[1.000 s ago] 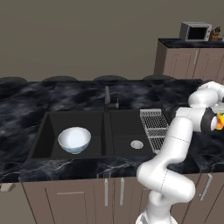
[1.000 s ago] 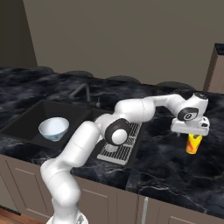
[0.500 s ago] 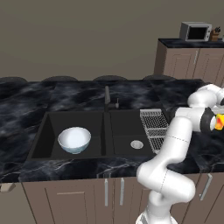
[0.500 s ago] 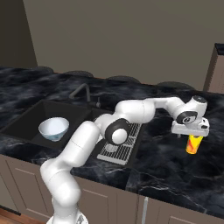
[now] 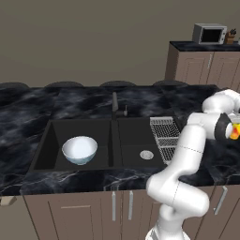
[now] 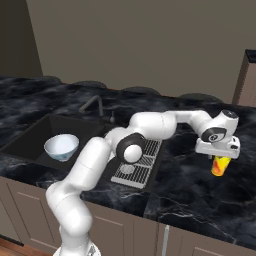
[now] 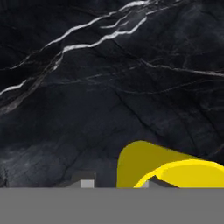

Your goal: Place the bowl in the left basin and the cup in the right basin of the sink.

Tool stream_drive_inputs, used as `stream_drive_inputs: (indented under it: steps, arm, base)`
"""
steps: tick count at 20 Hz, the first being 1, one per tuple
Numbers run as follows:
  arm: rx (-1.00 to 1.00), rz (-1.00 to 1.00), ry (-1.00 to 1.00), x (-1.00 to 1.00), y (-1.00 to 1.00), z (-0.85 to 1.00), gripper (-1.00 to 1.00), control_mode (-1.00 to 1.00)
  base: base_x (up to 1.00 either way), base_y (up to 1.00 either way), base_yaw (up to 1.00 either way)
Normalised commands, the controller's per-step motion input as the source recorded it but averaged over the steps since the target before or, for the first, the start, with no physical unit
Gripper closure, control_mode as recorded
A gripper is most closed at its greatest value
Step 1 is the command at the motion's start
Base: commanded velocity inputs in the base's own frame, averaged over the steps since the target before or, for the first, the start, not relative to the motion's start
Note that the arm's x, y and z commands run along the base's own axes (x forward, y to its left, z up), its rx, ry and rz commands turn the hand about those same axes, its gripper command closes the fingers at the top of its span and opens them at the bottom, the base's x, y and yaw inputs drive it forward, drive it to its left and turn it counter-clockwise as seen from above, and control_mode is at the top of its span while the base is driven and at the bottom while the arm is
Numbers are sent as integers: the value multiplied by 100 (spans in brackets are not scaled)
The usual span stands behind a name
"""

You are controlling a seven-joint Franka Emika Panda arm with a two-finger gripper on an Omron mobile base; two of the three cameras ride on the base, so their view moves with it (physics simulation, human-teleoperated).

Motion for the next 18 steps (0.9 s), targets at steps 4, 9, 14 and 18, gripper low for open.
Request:
stream_drive_inputs:
  steps: [4, 9, 14, 18]
  arm:
    - [0, 0, 0, -26, 26, -5, 100, -100]
    - [-2, 3, -10, -33, 31, 27, 100, -100]
    - [0, 9, -8, -39, 33, 42, 100, -100]
    - [-13, 13, -13, -20, 31, 28, 100, -100]
  base:
    - [0, 0, 0]
    - [0, 0, 0]
    - [0, 0, 0]
    - [0, 0, 0]
